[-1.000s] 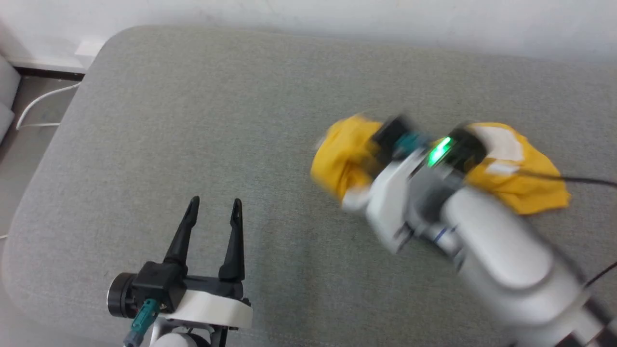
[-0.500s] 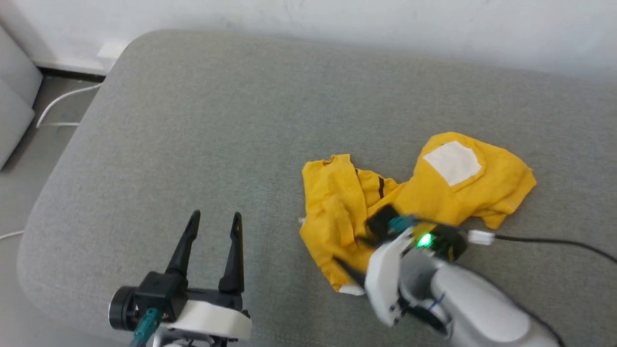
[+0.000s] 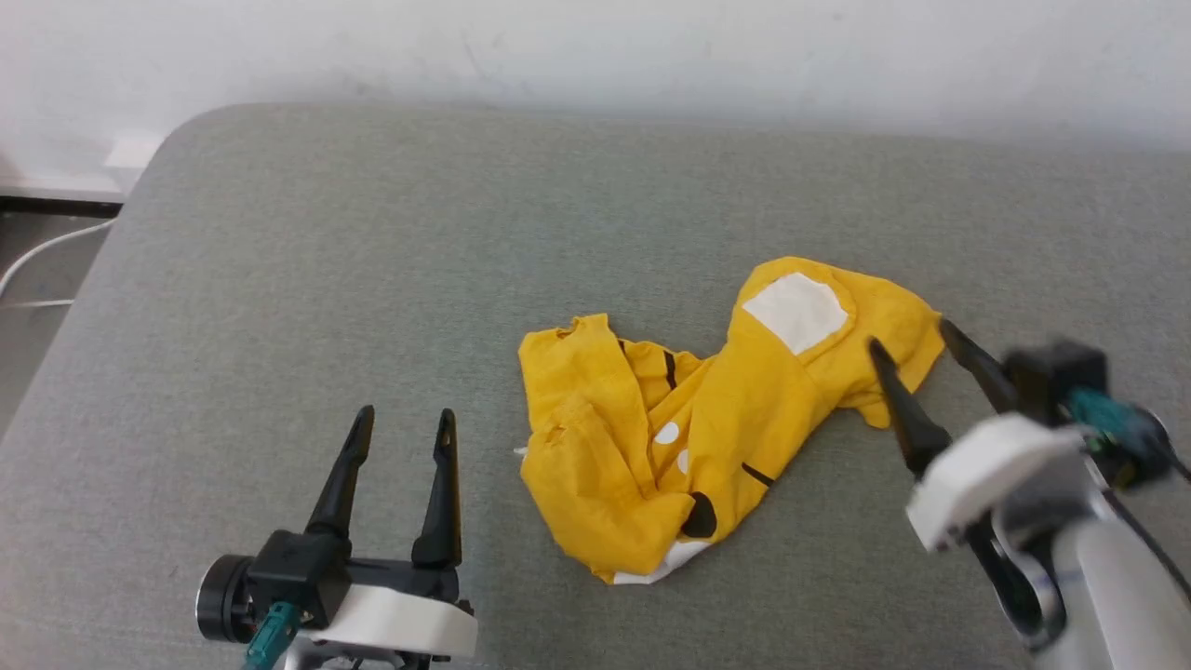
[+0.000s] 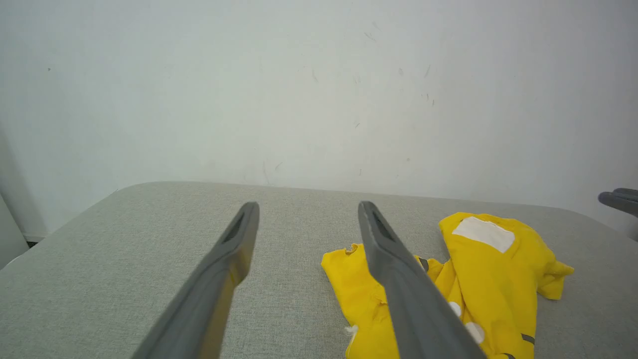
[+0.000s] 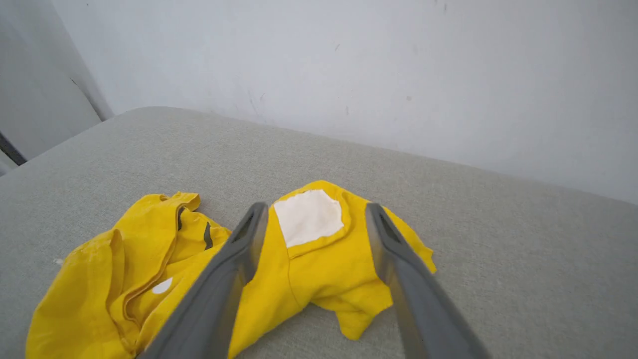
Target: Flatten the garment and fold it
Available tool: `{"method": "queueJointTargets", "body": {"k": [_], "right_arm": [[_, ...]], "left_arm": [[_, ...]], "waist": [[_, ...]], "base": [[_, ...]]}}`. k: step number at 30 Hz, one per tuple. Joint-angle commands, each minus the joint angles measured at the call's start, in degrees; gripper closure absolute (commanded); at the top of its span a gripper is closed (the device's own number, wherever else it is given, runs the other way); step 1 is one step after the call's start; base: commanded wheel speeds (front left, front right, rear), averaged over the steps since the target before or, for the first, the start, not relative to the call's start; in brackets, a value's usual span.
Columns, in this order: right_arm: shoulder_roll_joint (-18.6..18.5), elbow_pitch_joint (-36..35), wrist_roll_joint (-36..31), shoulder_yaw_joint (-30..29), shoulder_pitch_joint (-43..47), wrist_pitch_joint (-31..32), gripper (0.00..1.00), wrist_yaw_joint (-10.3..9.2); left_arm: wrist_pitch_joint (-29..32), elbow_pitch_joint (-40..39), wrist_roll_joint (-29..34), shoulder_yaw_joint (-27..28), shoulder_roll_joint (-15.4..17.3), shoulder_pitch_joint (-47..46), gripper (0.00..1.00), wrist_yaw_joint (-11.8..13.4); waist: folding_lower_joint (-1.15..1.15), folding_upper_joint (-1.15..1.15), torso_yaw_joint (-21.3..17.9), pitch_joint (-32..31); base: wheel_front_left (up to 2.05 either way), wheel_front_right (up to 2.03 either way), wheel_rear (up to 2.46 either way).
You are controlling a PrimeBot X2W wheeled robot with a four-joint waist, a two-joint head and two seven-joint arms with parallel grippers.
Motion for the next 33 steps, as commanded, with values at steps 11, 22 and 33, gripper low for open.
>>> {"method": "queueJointTargets", "body": {"k": [11, 22, 33], "right_arm": [[7.7, -10.2, -8.0, -14.6, 19.3, -9.7, 0.0, -0.1], [7.7, -5.8, -2.5, -13.8, 21.7, -15.5, 0.0, -0.1], [7.7, -4.7, -2.8, -13.8, 19.5, -15.8, 0.0, -0.1]], "left_arm": [[-0.3, -2.6, 0.8, 1.2, -0.1, 1.9, 0.0, -0.6], [-0.3, -1.2, 2.2, 1.6, 1.4, -1.2, 0.0, -2.7], [21.4, 10.2, 1.1, -4.3, 4.7, -19.5, 0.0, -6.5]], "waist": [[0.01, 0.0, -3.3, 1.1], [0.01, 0.0, -6.8, 1.5], [0.01, 0.0, -7.9, 3.7]], "base": [[0.0, 0.0, 0.0], [0.0, 0.0, 0.0], [0.0, 0.0, 0.0]]}}
